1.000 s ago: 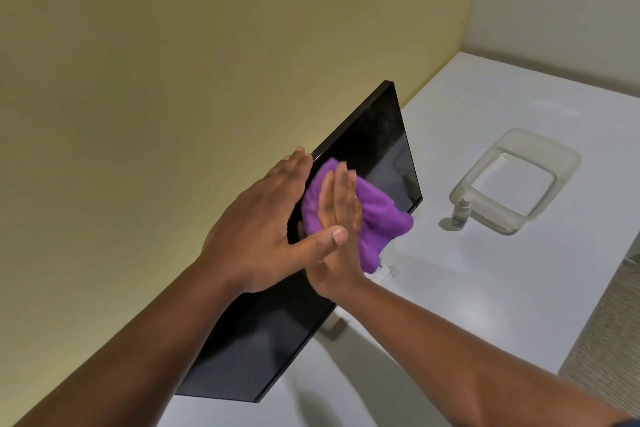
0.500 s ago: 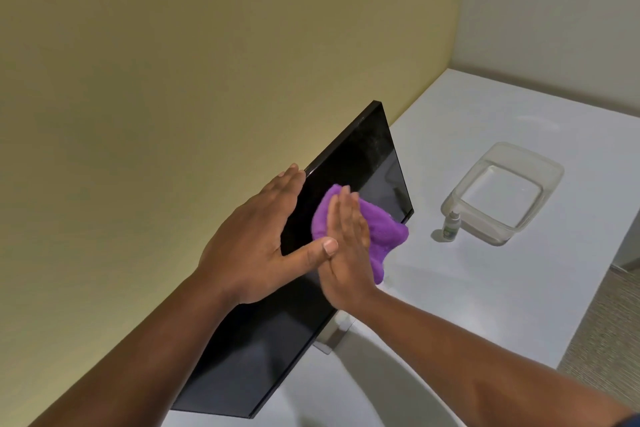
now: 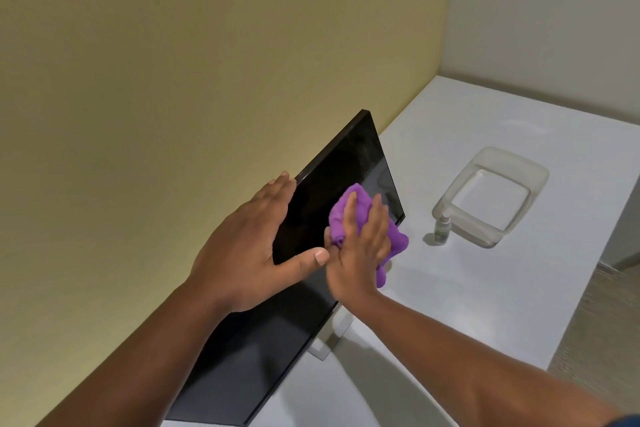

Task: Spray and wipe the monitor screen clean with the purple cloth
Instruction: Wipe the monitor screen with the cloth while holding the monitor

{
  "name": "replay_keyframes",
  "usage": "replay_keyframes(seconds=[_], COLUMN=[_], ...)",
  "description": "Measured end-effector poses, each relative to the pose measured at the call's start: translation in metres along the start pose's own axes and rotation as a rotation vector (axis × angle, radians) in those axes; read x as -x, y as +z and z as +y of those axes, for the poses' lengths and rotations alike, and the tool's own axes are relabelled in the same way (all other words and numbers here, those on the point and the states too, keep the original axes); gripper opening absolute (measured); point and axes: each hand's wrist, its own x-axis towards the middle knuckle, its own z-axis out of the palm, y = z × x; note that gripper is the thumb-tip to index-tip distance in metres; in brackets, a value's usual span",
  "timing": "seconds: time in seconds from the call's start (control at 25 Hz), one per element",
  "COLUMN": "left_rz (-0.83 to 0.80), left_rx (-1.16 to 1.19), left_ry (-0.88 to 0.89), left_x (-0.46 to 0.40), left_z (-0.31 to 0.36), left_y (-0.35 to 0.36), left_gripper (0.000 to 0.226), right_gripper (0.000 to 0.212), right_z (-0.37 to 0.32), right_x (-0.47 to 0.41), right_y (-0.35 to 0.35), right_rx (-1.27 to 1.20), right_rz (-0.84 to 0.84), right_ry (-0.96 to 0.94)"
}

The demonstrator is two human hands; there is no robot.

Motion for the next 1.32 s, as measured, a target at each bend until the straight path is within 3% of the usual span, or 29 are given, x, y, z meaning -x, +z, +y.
replay_keyframes(seconds=[0.08, 0.12, 0.2, 0.32, 0.36, 0.44, 0.52, 0.6, 0.72, 0.88, 0.96, 1.04, 1.16, 1.24, 1.32], left_rz=[0.011, 0.014, 0.013, 0.006, 0.004, 0.006, 0.008, 0.020, -0.010, -0.037, -0.049, -0.048, -0.024, -0.024, -0.029], left_rx=[-0.010, -0.017, -0.030, -0.027, -0.016, 0.000, -0.016, -0.037, -0.062, -0.020, 0.001, -0.018, -0.057, -0.077, -0.088], left_ry=[0.000, -0.001, -0.015, -0.028, -0.035, -0.049, -0.063, -0.070, -0.059, -0.036, -0.051, -0.037, 0.011, 0.022, 0.019], left_x=[0.001, 0.001, 0.000, 0.000, 0.000, -0.002, -0.004, -0.010, -0.025, -0.048, -0.053, -0.053, -0.053, -0.054, -0.055], left_z=[0.000, 0.000, 0.002, 0.003, 0.002, 0.000, -0.001, 0.000, 0.007, 0.012, 0.011, 0.011, 0.011, 0.009, 0.006], left_y=[0.000, 0.000, 0.000, -0.001, -0.003, -0.006, -0.006, -0.007, -0.007, -0.006, -0.004, -0.001, 0.006, 0.008, 0.009], left_gripper=[0.110, 0.110, 0.112, 0.112, 0.113, 0.115, 0.114, 0.113, 0.113, 0.111, 0.111, 0.113, 0.114, 0.113, 0.112], right_gripper=[0.070, 0.069, 0.073, 0.082, 0.085, 0.088, 0.088, 0.086, 0.089, 0.093, 0.098, 0.091, 0.083, 0.081, 0.084], right_z=[-0.016, -0.031, -0.061, -0.051, -0.037, -0.012, -0.006, -0.017, -0.051, -0.050, -0.019, 0.007, -0.004, -0.032, -0.051], right_x=[-0.017, -0.023, -0.018, 0.013, 0.020, 0.019, 0.008, -0.005, -0.013, 0.010, 0.022, 0.021, -0.004, -0.016, -0.008], right_y=[-0.012, -0.015, -0.017, -0.002, 0.001, 0.007, 0.004, -0.001, -0.013, -0.011, -0.001, 0.005, 0.004, 0.002, 0.002], right_rx=[-0.186, -0.325, -0.497, -0.284, -0.178, -0.042, -0.129, -0.367, -0.656, -0.513, -0.327, -0.149, -0.292, -0.471, -0.445], right_rz=[-0.067, -0.073, -0.046, -0.068, -0.076, -0.116, -0.214, -0.196, -0.037, -0.032, -0.092, -0.068, -0.064, -0.005, 0.010], right_ry=[0.159, 0.131, -0.078, -0.349, -0.321, -0.075, 0.179, 0.284, 0.147, -0.187, -0.143, 0.040, 0.228, 0.132, -0.076])
